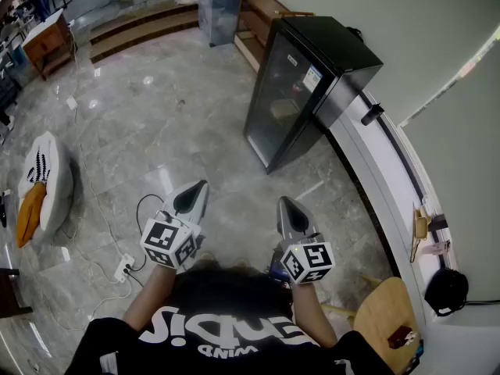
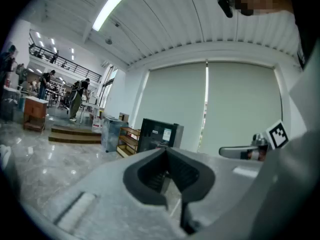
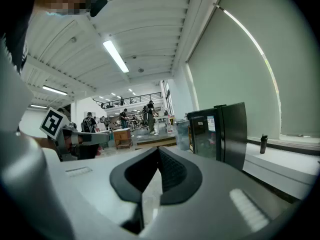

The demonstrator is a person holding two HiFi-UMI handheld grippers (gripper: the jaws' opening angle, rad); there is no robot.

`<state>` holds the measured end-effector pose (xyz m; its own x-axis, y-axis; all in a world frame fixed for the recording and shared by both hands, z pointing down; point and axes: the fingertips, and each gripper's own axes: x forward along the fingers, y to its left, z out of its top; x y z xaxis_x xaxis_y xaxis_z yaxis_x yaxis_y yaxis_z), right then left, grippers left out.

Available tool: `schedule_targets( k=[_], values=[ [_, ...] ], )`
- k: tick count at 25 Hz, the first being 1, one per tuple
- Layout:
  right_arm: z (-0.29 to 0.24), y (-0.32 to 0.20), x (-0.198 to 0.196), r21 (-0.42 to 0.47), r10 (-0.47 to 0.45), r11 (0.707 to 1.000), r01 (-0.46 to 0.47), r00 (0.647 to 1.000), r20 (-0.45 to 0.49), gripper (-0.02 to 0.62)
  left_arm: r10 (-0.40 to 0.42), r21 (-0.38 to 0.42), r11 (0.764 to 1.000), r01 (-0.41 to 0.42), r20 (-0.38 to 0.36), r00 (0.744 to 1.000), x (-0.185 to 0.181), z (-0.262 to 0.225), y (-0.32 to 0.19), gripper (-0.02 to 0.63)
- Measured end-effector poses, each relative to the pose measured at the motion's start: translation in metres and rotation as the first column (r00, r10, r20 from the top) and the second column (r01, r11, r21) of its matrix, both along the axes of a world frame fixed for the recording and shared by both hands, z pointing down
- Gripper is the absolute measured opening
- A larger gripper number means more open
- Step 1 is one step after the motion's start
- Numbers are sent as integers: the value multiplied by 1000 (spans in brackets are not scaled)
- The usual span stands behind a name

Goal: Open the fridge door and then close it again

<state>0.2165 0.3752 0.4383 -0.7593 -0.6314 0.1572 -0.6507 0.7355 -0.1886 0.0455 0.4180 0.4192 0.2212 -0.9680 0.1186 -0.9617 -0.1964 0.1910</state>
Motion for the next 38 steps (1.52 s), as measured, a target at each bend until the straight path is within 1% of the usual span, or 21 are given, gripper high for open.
schedule_targets(
  k=[5, 7, 9, 11, 17, 20, 23, 27, 33, 38],
  values=[
    [-1, 1, -8, -7, 32, 999, -32, 999, 4, -3, 29, 0, 1000, -29, -12, 1000, -8, -3, 1, 2],
    [-1, 4, -11, -13, 45, 999, -45, 999, 6, -3, 28, 1, 1000, -28, 7, 1000, -16, -3, 4, 2],
    [1, 9, -14, -10, 60, 998, -60, 998, 0, -3, 26, 1, 1000, -26, 43, 999, -25, 0, 8, 2],
    [3, 14, -15, -5, 78, 997, -78, 997, -1, -3, 39, 2, 999, -39, 61, 997, -32, 5, 11, 2],
    [11, 16, -25, 3, 134, 991, -134, 991, -18, -3, 84, 2, 996, -85, 35, 996, -45, 16, 6, 2],
    [14, 8, -29, 2, 151, 988, -151, 988, -20, -3, 106, 3, 994, -106, 31, 994, -49, 19, -4, 2],
    [21, -7, -32, -2, 164, 986, -164, 986, -19, -3, 117, 2, 993, -117, 21, 993, -54, 21, -18, 2],
    [24, -37, -46, 1, 169, 986, -169, 986, -1, -3, 109, -3, 994, -109, 24, 994, -69, 25, -43, 2],
    [28, -95, -75, -4, 164, 986, -164, 986, 7, -3, 115, -12, 993, -115, 15, 993, -91, 31, -97, 2],
    [34, -155, -89, -12, 170, 985, -170, 985, -7, -3, 131, -5, 991, -131, 1, 991, -104, 31, -160, 2]
  ],
)
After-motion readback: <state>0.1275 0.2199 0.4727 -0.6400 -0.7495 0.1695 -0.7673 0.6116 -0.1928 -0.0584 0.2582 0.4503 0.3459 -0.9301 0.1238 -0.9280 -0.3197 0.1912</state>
